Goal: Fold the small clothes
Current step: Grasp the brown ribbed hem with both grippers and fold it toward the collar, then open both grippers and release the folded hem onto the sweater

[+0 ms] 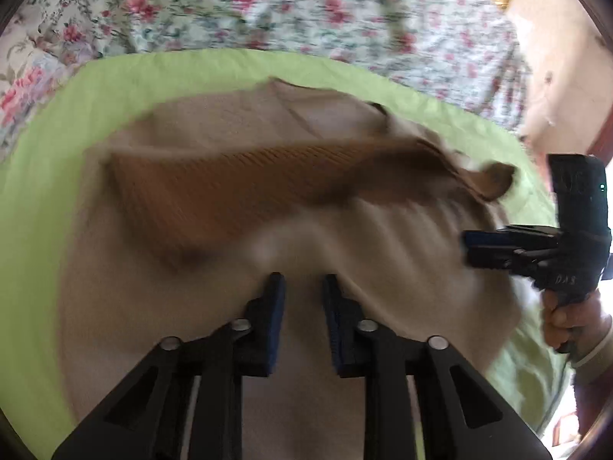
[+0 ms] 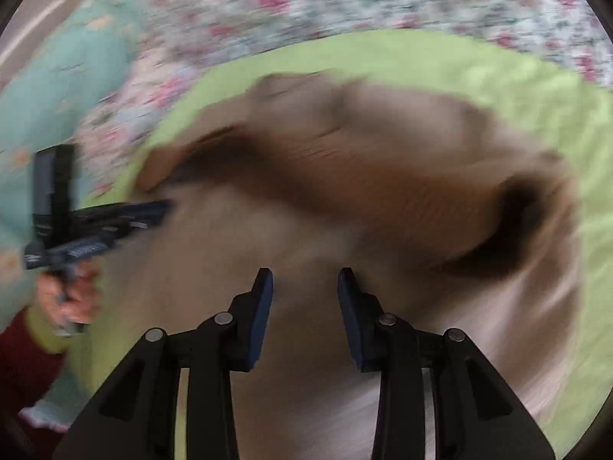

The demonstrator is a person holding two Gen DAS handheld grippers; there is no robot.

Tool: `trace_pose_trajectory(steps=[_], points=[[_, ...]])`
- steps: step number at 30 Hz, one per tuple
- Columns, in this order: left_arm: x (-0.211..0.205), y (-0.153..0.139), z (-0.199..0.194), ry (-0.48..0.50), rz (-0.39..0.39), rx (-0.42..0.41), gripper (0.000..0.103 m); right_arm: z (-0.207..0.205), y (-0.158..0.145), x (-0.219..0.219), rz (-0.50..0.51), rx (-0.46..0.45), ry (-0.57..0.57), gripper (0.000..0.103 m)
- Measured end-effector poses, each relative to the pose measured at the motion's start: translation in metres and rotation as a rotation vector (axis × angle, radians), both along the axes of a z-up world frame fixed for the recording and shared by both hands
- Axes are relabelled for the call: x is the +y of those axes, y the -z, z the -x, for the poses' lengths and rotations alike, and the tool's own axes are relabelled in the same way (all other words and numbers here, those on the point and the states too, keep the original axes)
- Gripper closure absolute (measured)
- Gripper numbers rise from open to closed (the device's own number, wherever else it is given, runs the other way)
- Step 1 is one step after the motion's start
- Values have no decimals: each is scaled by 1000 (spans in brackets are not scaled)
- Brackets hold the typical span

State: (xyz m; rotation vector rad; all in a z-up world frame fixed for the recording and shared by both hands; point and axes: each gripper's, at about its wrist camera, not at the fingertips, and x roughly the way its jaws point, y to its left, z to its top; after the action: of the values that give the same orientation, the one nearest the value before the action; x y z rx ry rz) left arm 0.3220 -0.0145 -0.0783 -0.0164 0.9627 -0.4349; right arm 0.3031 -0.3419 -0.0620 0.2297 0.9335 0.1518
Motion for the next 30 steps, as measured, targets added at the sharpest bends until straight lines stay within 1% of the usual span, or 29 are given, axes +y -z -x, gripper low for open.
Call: trace_pose_trajectory(steps=[1, 2, 3, 4, 5, 6, 7, 9, 10, 11, 13, 14, 15, 17, 18, 21, 25, 29, 30], points=[[9, -1, -13, -42, -30, -11, 84, -4, 0, -15, 2, -13, 55, 66], [19, -2, -28, -78, -37, -15, 85, -8, -2, -32, -10, -34, 117, 66], [32, -3, -42, -118, -32, -16, 85, -9, -4, -53, -39, -63, 198, 66], [45, -4, -55, -149, -15, -14, 93, -8, -6, -64, -53, -80, 243, 66], [57, -6, -66, -181, 15, -12, 92, -2, -9, -74, -62, -107, 301, 66], [67, -6, -73, -221, 13, -20, 94, 4, -12, -79, -78, -130, 330, 66], [72, -7, -75, -237, 16, -20, 94, 10, -15, -80, -101, -143, 340, 66], [87, -9, -72, -274, 81, -21, 93, 23, -20, -75, -107, -153, 345, 66], [89, -11, -68, -289, 83, -26, 93, 36, -24, -68, -109, -166, 331, 65], [90, -13, -61, -295, 88, -32, 93, 45, -26, -64, -116, -173, 320, 65], [92, -17, -38, -298, 96, -43, 82, 64, -28, -50, -131, -183, 287, 63], [94, -19, -23, -301, 97, -47, 79, 78, -29, -39, -136, -188, 265, 62], [94, -20, -3, -295, 119, -52, 76, 84, -25, -27, -141, -191, 250, 62], [88, -22, 30, -283, 153, -46, 74, 105, -24, -11, -157, -190, 224, 60], [87, -22, 43, -281, 169, -44, 72, 103, -21, -2, -162, -184, 215, 60], [82, -18, 91, -271, 205, -26, 67, 128, -13, 17, -189, -173, 195, 59], [69, -5, 133, -277, 228, 27, 59, 153, -4, 37, -210, -143, 175, 58], [67, 10, 162, -289, 252, 81, 59, 171, 0, 45, -229, -134, 181, 56], [67, 15, 166, -297, 269, 97, 57, 175, 0, 46, -235, -131, 182, 56]])
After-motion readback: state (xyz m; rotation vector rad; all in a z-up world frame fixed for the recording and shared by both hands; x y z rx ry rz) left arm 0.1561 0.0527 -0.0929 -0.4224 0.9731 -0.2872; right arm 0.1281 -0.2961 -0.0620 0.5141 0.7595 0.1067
